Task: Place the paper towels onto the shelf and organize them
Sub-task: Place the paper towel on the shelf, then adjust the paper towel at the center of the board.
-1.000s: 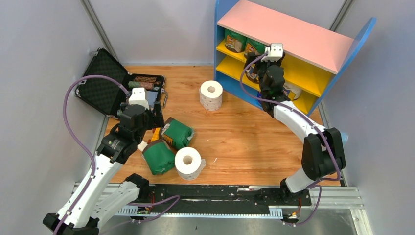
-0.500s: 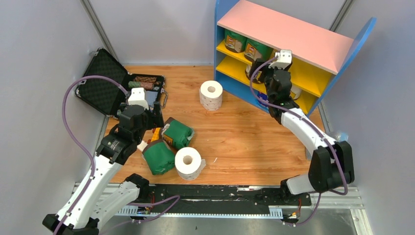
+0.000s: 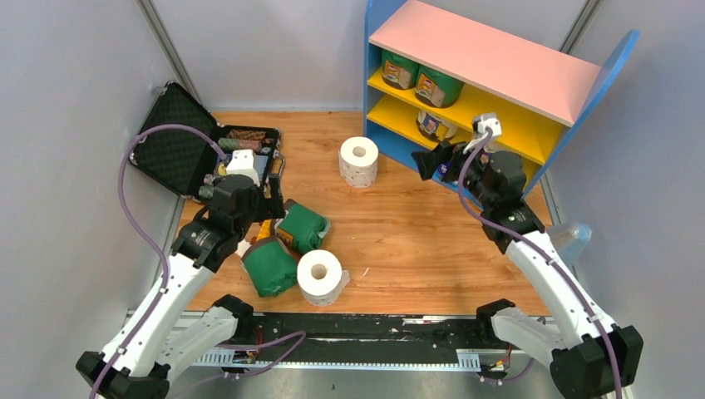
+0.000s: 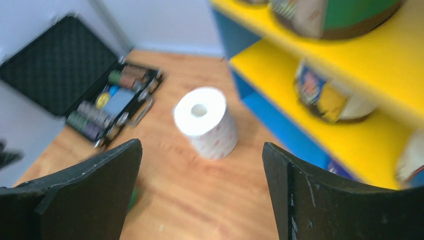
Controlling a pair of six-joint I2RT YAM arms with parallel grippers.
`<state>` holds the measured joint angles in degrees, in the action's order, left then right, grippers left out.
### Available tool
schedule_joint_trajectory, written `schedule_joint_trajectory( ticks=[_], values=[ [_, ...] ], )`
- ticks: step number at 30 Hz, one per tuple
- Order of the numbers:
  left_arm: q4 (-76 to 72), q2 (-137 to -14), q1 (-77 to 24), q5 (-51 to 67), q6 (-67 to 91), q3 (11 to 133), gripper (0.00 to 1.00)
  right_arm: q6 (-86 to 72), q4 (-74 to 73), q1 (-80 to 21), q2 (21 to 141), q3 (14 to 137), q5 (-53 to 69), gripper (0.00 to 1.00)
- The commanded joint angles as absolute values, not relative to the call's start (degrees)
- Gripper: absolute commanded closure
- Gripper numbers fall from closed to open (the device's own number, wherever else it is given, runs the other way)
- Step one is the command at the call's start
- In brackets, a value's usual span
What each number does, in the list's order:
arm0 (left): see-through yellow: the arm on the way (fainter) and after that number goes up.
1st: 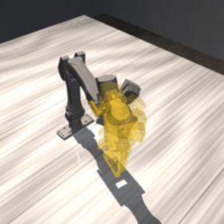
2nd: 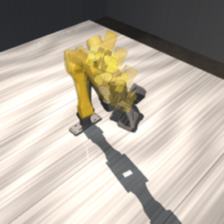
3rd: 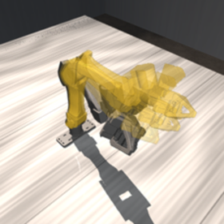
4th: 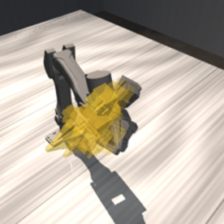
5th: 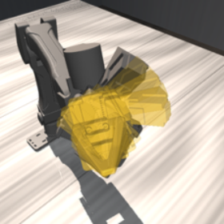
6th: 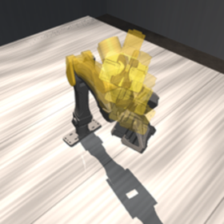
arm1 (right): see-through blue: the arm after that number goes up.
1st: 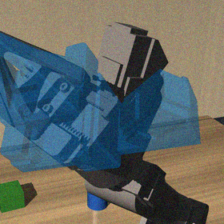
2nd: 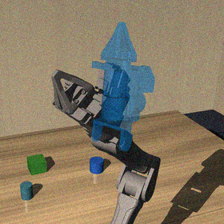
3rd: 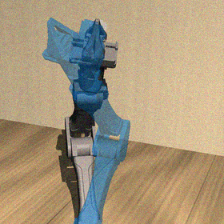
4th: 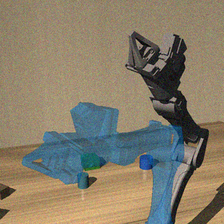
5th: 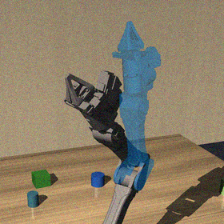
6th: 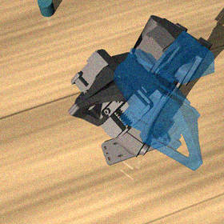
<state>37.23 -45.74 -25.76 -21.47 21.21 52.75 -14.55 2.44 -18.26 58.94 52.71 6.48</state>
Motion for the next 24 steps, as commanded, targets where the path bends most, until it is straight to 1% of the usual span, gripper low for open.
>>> schedule_joint_trajectory(
  ticks=[1,4,10,13,16,21,24],
  values=[
    [38.67,-47.72,-25.49,-19.02,26.08,52.85,0.00,-17.66,-1.72,-19.50,55.58,46.06,23.12,0.07],
    [36.84,-49.95,-25.49,-17.41,29.61,51.91,0.00,-17.91,1.39,-21.35,55.35,41.62,28.13,0.07],
    [30.71,-58.10,-25.00,-18.22,33.99,50.53,0.00,-20.91,7.82,-26.51,57.97,36.15,32.60,0.07],
    [27.76,-62.40,-23.49,-16.93,35.41,49.79,0.00,-21.69,10.47,-29.34,59.93,34.74,32.61,0.07],
    [25.77,-66.38,-20.50,-13.07,37.02,48.51,0.00,-21.93,12.17,-32.22,62.35,34.58,31.91,0.07],
    [24.14,-66.99,-18.74,-10.13,38.31,46.20,0.00,-25.11,16.88,-35.80,68.26,34.73,30.14,0.09],
    [23.20,-66.14,-18.72,-6.77,39.81,44.10,0.00,-27.45,21.27,-36.73,72.43,34.91,30.46,0.12]
  ],
)
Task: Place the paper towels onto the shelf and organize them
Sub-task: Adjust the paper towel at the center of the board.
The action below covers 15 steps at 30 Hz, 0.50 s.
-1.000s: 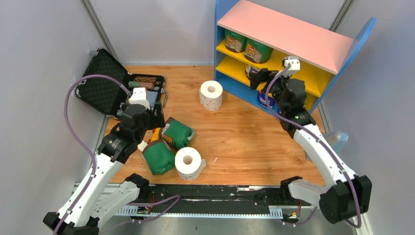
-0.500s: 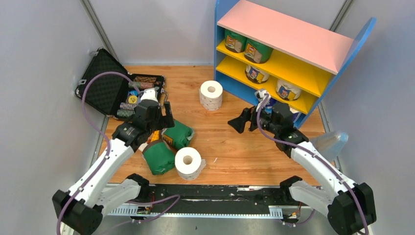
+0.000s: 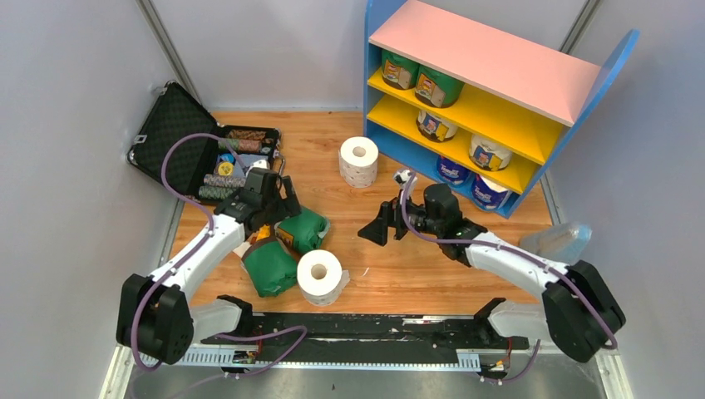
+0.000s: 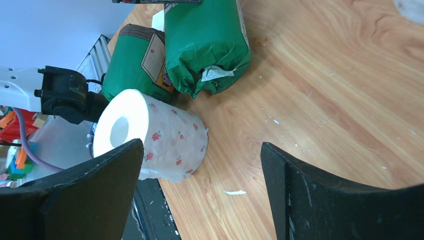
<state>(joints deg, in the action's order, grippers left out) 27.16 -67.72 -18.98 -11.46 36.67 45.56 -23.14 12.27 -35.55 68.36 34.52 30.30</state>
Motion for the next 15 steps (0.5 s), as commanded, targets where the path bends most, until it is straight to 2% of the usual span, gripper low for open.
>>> schedule_joint_trajectory(
  ticks=[1,9,15],
  values=[
    [22.90,-65.99,-18.72,-4.86,40.32,43.67,0.00,-28.03,22.15,-36.92,73.80,35.16,30.88,0.14],
    [16.25,-68.80,-18.92,11.98,47.01,39.91,0.00,-32.16,28.22,-37.70,79.05,34.02,30.19,0.22],
    [6.70,-72.86,-24.43,16.33,55.65,39.19,0.00,-32.55,30.36,-37.71,80.22,32.48,28.33,0.24]
  ],
)
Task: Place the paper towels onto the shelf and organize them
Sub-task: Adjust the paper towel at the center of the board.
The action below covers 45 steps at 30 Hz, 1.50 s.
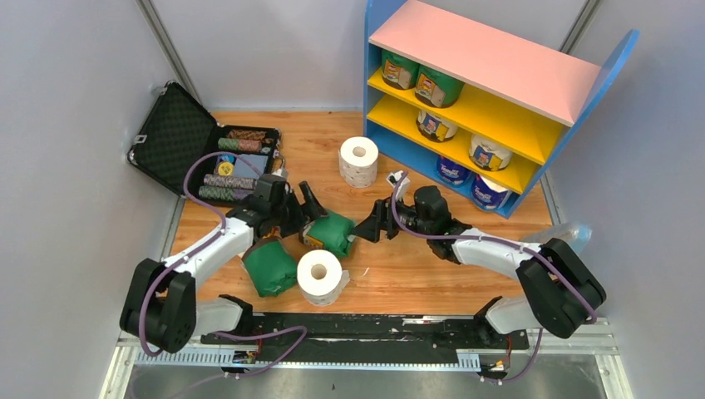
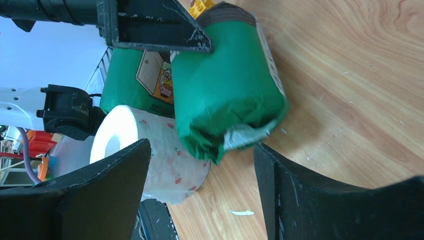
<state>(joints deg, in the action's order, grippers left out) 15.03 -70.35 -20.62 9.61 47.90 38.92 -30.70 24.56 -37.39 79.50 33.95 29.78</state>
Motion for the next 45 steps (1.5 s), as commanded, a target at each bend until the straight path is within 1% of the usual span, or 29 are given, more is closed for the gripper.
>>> schedule_joint_trajectory(
  ticks=[1,6,9,11,15,17,19,30,32,36,38,42,45],
  values=[
    [4.97,-73.39,-25.84,16.48,56.48,39.37,0.00,-32.97,31.02,-37.71,80.26,31.98,27.92,0.24],
    [0.56,-76.35,-28.53,16.16,60.62,40.09,0.00,-34.40,32.12,-37.71,79.88,29.43,26.40,0.27],
    [0.36,-76.83,-29.60,15.50,61.28,40.21,0.00,-35.91,32.52,-37.71,76.82,26.04,22.10,0.27],
    [0.35,-76.96,-29.95,15.34,61.17,40.20,0.00,-36.15,31.59,-37.71,73.23,24.14,19.11,0.26],
    [0.35,-76.68,-30.22,15.14,61.00,39.32,0.00,-35.73,27.62,-37.71,64.49,21.09,13.97,0.19],
    [0.35,-76.57,-30.23,15.02,60.73,38.97,0.00,-35.43,26.45,-37.71,61.04,19.72,12.96,0.16],
    [0.27,-76.62,-30.23,14.97,60.56,38.87,0.00,-35.75,26.04,-37.71,60.44,18.74,13.27,0.15],
    [0.28,-76.87,-30.39,14.94,60.30,39.31,0.00,-41.96,37.01,-37.86,69.95,15.30,18.31,0.15],
    [0.34,-76.82,-30.48,14.72,60.13,39.29,0.00,-42.15,38.19,-38.04,72.00,15.50,19.07,0.17],
    [0.30,-76.89,-30.58,14.80,60.03,39.42,0.00,-43.36,43.64,-38.31,76.41,15.21,21.00,0.25],
    [0.37,-76.86,-30.64,14.84,60.02,39.47,0.00,-43.42,45.58,-38.41,78.21,15.70,21.70,0.27],
    [0.44,-76.88,-31.06,14.91,60.12,39.46,0.00,-43.03,48.76,-38.56,81.00,17.15,22.88,0.27],
    [0.37,-77.05,-31.55,15.01,60.03,39.46,0.00,-42.62,50.65,-38.67,81.49,17.92,23.19,0.25]
  ],
)
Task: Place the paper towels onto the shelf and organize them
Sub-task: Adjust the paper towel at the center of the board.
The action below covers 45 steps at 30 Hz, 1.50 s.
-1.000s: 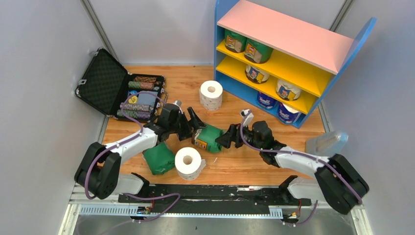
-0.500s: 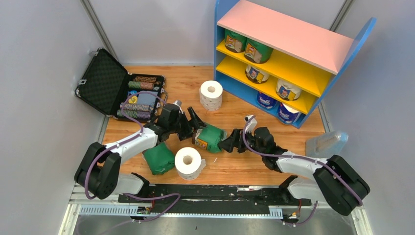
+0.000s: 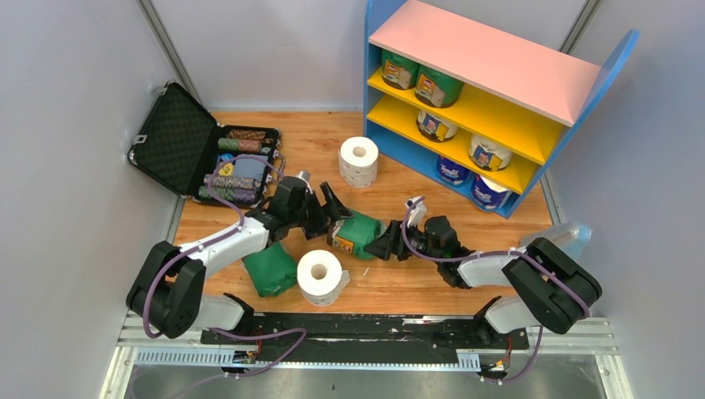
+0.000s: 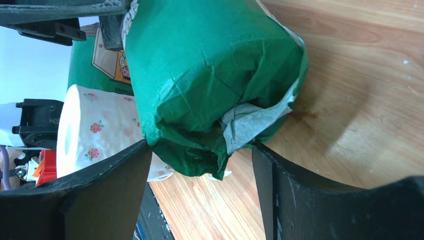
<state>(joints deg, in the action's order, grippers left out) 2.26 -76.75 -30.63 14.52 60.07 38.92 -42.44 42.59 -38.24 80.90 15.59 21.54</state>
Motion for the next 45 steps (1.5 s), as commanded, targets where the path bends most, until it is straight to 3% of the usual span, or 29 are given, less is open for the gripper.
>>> schedule_joint_trajectory(
  ticks=[1,16,20,22,27,34,45],
  values=[
    [0.40,-77.07,-31.59,14.96,60.08,39.46,0.00,-42.25,51.01,-38.67,81.41,18.26,23.32,0.24],
    [-2.54,-79.85,-35.72,15.62,61.67,39.91,0.00,-40.24,55.29,-39.26,86.71,21.53,24.66,0.22],
    [-3.45,-80.67,-36.76,16.12,62.12,40.27,0.00,-39.63,55.27,-39.26,88.08,21.97,25.20,0.30],
    [-3.28,-80.48,-36.82,15.87,61.86,40.40,0.00,-38.49,53.56,-39.29,86.51,21.96,25.39,0.40],
    [1.27,-77.49,-36.85,12.64,58.92,41.88,0.00,-32.87,37.39,-39.26,77.75,24.16,22.14,0.63],
    [14.92,-69.45,-36.74,-0.47,51.98,47.77,0.00,-24.40,4.86,-39.29,68.33,34.13,15.43,0.78],
    [34.62,-50.92,-36.74,-25.08,36.94,57.46,0.00,-23.01,-38.60,-40.80,73.74,57.08,-1.81,0.77]
  ],
)
